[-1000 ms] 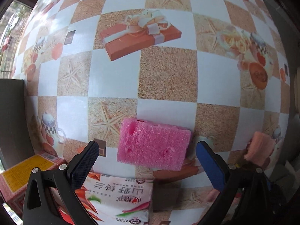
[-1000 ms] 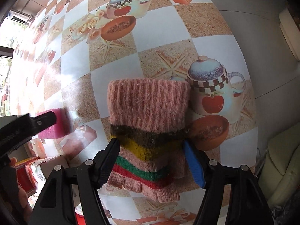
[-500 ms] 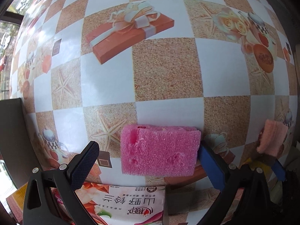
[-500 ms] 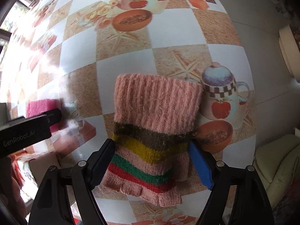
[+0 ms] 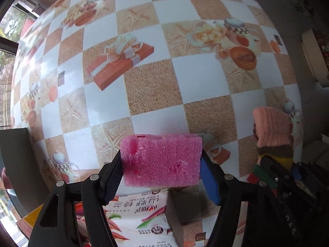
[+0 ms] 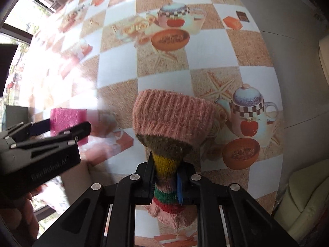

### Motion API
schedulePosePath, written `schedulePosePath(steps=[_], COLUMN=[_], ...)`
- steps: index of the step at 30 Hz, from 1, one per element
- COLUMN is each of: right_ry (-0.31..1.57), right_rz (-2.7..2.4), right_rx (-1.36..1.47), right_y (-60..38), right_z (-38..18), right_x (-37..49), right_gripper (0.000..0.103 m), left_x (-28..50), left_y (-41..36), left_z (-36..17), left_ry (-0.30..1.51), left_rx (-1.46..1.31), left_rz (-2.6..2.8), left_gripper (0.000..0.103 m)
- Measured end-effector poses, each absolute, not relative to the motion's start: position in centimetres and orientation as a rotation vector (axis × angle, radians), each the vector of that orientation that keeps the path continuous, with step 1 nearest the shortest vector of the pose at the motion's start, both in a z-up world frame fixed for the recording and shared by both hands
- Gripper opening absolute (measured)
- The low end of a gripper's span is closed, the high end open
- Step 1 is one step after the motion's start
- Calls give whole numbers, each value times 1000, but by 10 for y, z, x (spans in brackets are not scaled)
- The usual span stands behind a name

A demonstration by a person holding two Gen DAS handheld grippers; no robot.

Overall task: Organize soft objects
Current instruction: 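Grasp the pink foam sponge with the left tool while the right tool lifts the glove, then carry the pink sponge and striped glove with both tools over the box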

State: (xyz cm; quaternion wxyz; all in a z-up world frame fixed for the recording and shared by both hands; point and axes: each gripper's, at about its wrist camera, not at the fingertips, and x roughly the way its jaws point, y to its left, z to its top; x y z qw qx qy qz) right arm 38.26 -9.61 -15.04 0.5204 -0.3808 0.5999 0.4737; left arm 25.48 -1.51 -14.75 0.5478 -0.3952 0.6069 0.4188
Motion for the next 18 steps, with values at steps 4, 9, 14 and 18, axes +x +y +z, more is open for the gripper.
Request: schedulePosePath(steps=[4,9,14,18], right_ry=[1435,1443,1442,1446], right_rz=[1157,1184,1213,1230], right_rx=[-881,-851,-834,-810], right_y=[-97,-102,-107,-118], right_z=[-133,-113,-96,-85], right_x=[379,375,368,351], right_gripper=[17,17,17,17], left_x=[258,248,224,203], left_y=[-18,-29,-40,-46], left_z=[-123,-94,-73,-61], left_ry=[1403,1363,1318,1287], left_rx=[-903,-871,-846,-823], left_rz=[991,984,970,960], left_gripper=[72,72,72,72])
